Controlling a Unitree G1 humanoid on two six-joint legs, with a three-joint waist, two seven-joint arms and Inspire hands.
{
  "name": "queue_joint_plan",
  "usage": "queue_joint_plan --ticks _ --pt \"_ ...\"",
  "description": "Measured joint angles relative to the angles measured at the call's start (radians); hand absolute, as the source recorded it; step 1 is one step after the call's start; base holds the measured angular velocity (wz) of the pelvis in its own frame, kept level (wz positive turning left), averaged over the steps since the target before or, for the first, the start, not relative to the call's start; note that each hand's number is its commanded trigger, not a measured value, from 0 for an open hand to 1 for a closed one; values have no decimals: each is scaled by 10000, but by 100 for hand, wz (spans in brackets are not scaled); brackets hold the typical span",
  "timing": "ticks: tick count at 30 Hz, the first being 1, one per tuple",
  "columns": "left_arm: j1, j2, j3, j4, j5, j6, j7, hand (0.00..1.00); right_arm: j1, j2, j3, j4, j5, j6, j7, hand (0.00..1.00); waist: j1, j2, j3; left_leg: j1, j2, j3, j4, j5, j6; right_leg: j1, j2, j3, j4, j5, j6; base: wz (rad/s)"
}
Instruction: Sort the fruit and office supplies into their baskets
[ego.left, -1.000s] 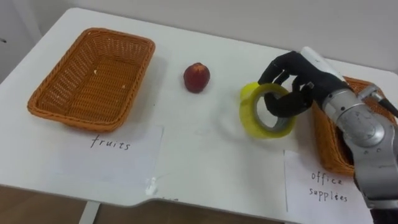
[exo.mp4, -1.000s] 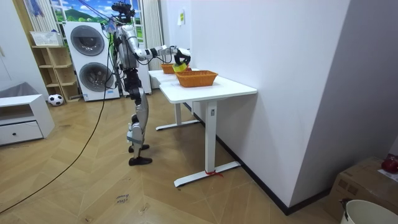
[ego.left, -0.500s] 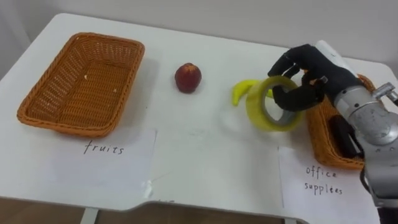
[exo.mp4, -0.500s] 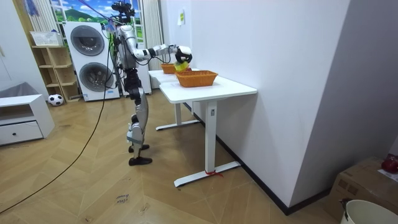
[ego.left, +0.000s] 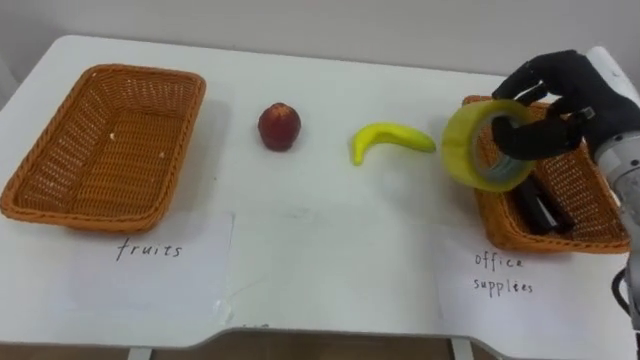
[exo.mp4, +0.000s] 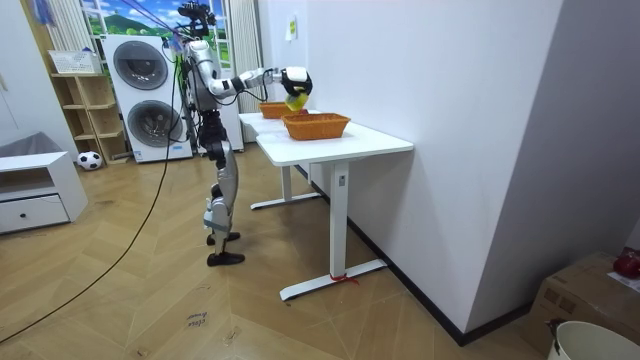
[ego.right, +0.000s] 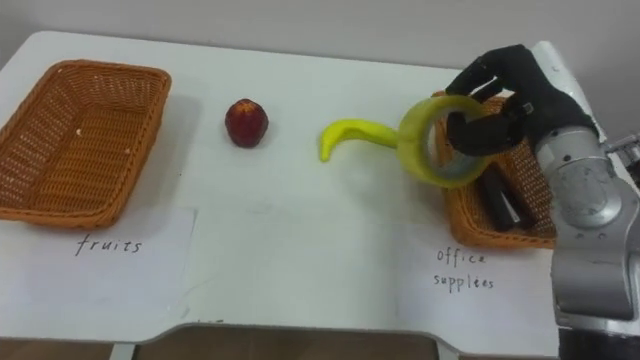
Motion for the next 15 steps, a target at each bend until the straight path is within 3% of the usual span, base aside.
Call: queue_joint_plan --ticks 15 --pt "295 -44 -10 -113 12 13 572 0 372 0 -587 837 439 62 -1168 100 -120 93 -54 48 -14 -4 5 0 1 -27 7 187 67 0 0 0"
